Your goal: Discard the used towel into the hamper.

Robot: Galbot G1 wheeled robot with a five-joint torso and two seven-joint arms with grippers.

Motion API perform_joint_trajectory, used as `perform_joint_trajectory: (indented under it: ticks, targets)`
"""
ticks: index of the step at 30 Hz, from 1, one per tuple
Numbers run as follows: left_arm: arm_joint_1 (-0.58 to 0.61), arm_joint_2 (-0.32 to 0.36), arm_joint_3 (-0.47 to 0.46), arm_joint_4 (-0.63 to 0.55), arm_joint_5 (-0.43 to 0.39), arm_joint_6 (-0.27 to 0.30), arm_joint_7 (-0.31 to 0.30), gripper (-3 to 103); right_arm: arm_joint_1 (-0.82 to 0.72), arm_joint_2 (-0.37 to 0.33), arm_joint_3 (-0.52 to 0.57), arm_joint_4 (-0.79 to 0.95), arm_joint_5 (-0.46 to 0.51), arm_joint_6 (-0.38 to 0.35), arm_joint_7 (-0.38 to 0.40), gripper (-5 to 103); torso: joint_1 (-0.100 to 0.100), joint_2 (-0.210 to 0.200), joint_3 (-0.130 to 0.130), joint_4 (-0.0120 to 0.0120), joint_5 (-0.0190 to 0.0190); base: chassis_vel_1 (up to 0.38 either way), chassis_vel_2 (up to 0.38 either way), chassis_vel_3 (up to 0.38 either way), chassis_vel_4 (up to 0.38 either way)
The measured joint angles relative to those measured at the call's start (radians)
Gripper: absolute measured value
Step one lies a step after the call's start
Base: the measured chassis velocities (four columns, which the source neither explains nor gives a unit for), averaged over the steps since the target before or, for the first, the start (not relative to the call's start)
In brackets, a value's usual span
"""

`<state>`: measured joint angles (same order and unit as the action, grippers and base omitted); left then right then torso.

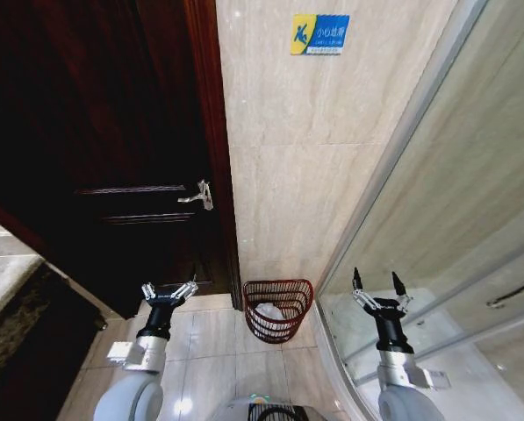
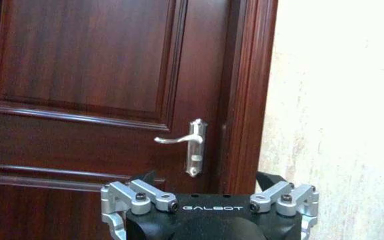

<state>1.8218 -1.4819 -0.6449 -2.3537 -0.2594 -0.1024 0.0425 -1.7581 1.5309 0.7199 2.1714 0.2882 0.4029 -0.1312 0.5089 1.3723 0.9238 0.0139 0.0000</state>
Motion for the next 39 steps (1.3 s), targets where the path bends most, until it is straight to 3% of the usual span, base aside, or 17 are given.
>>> perform_joint_trajectory:
  ticks: [15,39]
  targets:
    - [0.005,-0.002,0.008,-0.003,0.008,-0.006,0.0,100,-0.003,0.01,-0.007,0.057,-0.008,0.009,0.024,100,0.0,0.0,0.0,0.0,0.0,0.0,0.0,0.0,0.0]
    - [0.003,-0.002,0.01,0.001,0.009,-0.008,-0.001,100,0.019,0.01,-0.006,0.092,-0.011,0.039,-0.004,100,0.0,0.0,0.0,0.0001,-0.0002,0.026,-0.024,-0.025,0.027]
